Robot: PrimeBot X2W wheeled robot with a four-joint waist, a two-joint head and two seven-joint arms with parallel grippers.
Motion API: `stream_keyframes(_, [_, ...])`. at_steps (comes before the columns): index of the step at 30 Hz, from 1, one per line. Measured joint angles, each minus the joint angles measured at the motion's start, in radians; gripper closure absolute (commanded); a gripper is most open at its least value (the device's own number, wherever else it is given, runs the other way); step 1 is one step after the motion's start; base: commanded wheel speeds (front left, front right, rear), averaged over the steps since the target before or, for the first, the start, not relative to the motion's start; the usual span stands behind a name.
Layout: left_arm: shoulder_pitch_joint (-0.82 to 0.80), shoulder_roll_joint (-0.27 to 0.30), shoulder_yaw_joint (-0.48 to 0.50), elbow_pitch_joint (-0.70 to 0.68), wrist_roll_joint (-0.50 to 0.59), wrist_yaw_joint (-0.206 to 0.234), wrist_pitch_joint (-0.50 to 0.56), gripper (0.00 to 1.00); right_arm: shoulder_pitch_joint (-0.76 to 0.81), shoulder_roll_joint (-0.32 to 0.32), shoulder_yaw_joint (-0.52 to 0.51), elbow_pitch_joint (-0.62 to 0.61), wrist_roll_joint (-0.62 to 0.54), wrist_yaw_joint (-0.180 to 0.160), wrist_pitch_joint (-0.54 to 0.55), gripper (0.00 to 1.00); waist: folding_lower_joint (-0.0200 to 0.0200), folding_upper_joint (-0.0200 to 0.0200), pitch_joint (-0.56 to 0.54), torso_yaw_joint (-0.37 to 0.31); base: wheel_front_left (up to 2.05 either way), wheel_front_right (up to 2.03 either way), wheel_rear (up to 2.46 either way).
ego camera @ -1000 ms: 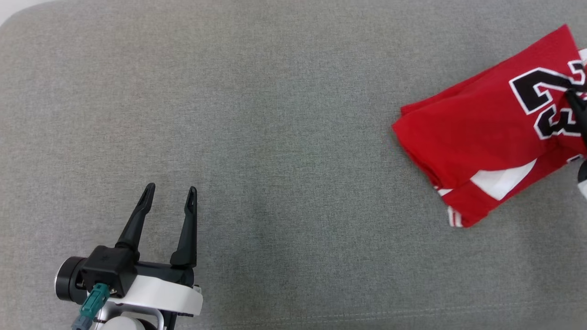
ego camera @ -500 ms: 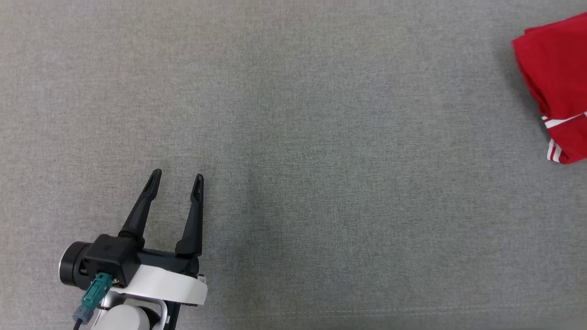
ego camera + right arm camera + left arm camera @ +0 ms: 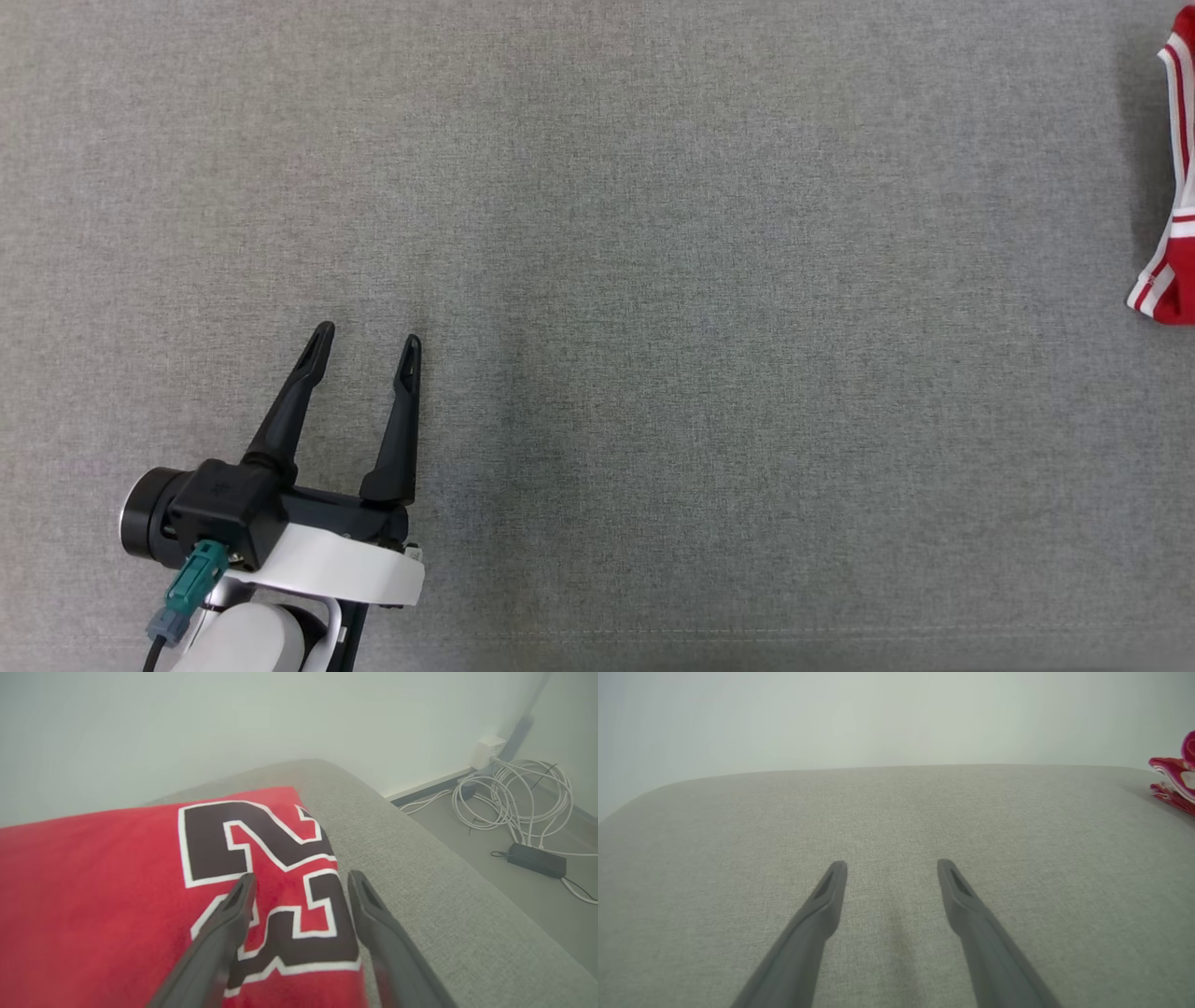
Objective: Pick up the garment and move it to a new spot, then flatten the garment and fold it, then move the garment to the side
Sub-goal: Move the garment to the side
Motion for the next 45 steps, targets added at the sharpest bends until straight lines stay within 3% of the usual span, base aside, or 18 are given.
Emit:
stream_keyframes(7, [0.000, 0.000, -0.004, -0.001, 0.004, 0.000, 0.000, 0.00, -0.038, 0.010, -0.039, 0.096, -0.080, 0.000, -0.088, 0.00, 0.0000, 0.0001, -0.019, -0.011, 0.00, 0.00, 0.00])
stream_keyframes(12, [0.000, 0.001, -0.004, 0.004, 0.004, 0.001, 0.000, 0.00, -0.040, 0.020, -0.070, 0.064, -0.153, 0.000, -0.104, 0.00, 0.0000, 0.0001, -0.051, -0.018, 0.00, 0.00, 0.00])
stream_keyframes(17, [0.003, 0.002, -0.003, 0.019, 0.002, 0.007, 0.000, 0.00, 0.056, 0.132, -0.177, -0.201, -0.329, 0.000, -0.106, 0.00, 0.0000, 0.0001, -0.115, -0.033, 0.00, 0.00, 0.00])
stream_keyframes(21, [0.010, 0.008, 0.004, 0.019, 0.002, 0.018, 0.000, 0.00, 0.212, 0.267, -0.233, -0.391, -0.447, 0.000, -0.106, 0.00, 0.0000, 0.0000, -0.162, -0.038, 0.00, 0.00, 0.00])
stream_keyframes(29, [0.072, 0.032, 0.034, 0.018, -0.012, 0.053, 0.000, 0.00, 0.479, 0.484, -0.224, -0.689, -0.598, 0.000, -0.107, 0.00, 0.0000, 0.0000, -0.239, -0.030, 0.00, 0.00, 0.00])
stream_keyframes(35, [0.118, 0.037, 0.041, 0.004, -0.022, 0.074, 0.009, 0.00, 0.613, 0.572, -0.193, -0.824, -0.692, 0.000, -0.107, 0.00, 0.0000, 0.0001, -0.288, -0.024, 0.00, 0.00, 0.00])
stream_keyframes(45, [0.179, 0.040, 0.040, 0.002, -0.032, 0.090, 0.018, 0.00, 0.775, 0.635, -0.169, -0.951, -0.760, 0.000, -0.083, 0.00, 0.0000, 0.0000, -0.359, -0.022, 0.00, 0.00, 0.00])
